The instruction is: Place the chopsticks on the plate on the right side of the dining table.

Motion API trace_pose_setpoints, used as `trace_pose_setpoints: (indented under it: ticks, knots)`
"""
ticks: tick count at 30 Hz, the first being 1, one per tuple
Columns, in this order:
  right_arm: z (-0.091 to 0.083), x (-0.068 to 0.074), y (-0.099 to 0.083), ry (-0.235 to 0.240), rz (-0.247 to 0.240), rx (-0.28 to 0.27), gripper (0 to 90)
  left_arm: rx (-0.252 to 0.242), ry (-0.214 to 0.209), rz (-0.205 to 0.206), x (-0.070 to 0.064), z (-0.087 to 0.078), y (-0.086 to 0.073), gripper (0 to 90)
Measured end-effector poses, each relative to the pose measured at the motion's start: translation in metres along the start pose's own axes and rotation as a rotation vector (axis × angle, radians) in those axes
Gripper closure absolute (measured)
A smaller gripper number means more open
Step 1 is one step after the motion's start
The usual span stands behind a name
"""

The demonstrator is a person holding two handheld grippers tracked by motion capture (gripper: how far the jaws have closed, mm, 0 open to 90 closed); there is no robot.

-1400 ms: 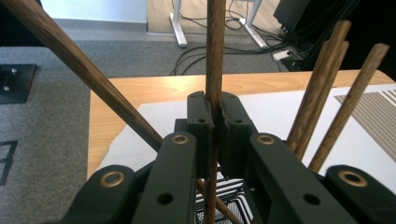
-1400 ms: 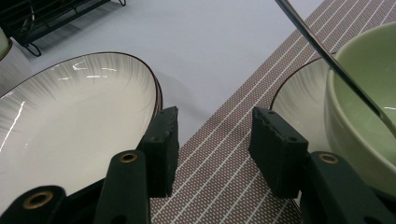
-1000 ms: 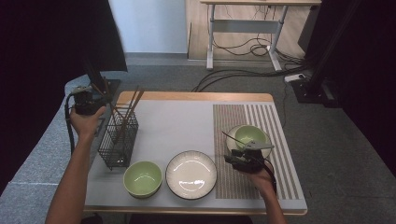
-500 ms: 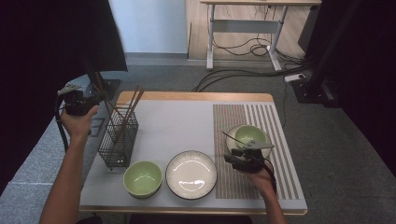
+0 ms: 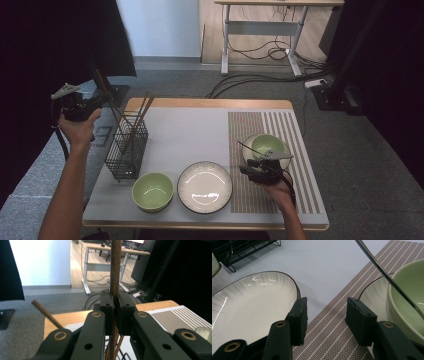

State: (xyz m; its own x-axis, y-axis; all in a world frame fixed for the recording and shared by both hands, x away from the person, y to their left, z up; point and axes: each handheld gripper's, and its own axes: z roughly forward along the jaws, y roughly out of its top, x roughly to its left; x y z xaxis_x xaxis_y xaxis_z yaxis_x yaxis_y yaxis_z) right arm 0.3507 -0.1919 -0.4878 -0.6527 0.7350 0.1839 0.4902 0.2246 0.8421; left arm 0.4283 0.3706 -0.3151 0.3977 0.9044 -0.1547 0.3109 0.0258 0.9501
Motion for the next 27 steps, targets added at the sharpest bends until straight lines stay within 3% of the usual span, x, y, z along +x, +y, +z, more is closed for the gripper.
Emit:
trace_pose_setpoints:
  ticks: [21,27]
  knots:
    - [-0.002,0.000,0.000,0.001,0.002,-0.005,51.7,-0.081,-0.041,0.018,-0.021,-0.004,0.028,84.6]
    - [-0.002,0.000,0.000,0.000,0.002,-0.009,51.7,-0.098,-0.080,0.023,-0.033,-0.005,0.031,84.6]
